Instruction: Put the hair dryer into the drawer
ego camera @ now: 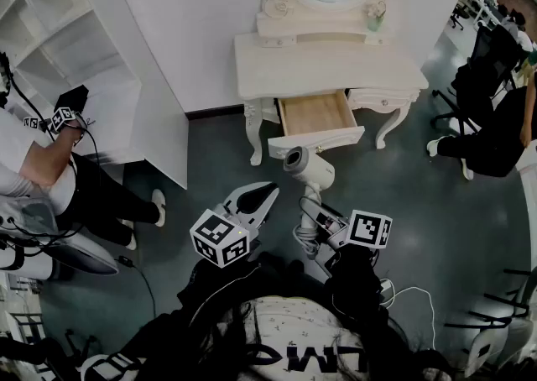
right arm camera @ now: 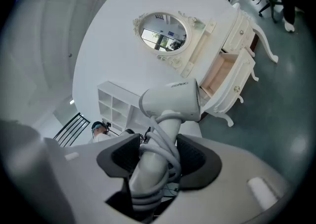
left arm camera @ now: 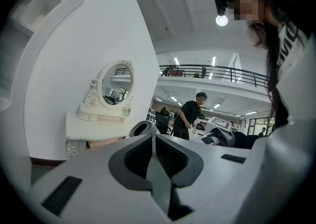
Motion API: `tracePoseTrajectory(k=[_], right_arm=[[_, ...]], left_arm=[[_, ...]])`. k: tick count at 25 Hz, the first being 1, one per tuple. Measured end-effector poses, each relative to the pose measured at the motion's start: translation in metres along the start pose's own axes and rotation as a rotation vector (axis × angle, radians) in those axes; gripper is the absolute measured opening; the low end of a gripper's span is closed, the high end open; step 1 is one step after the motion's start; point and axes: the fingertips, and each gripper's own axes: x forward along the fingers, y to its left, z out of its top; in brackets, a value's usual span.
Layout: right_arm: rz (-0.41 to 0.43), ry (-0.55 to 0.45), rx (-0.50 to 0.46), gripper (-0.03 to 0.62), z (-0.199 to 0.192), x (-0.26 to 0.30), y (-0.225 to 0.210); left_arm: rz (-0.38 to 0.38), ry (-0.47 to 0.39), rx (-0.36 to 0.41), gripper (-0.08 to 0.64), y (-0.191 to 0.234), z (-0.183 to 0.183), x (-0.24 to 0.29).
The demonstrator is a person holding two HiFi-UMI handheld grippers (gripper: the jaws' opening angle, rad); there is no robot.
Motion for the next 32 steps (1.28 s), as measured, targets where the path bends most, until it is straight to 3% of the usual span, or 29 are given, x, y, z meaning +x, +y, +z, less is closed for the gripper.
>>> tracePoseTrajectory(k=[24, 30, 32], right_arm=[[-0.031, -0.072, 0.028, 0.244, -0.018, 0.035, 0.016], [-0.054, -0.084, 0.043, 0.244, -0.024, 0.034, 0.012], [-0.099, -0.089, 0.065, 0.244, -0.024, 0.031, 0.004]], left_arm=[[-0.061, 0.012, -0.015, 0.002, 0.047, 0.005, -0.025], [-0.083, 0.02, -0.036, 0.002, 0.052, -0.003, -0.024], [-0.09, 0.021, -0.039, 0.002, 0.053, -0.005, -0.021]])
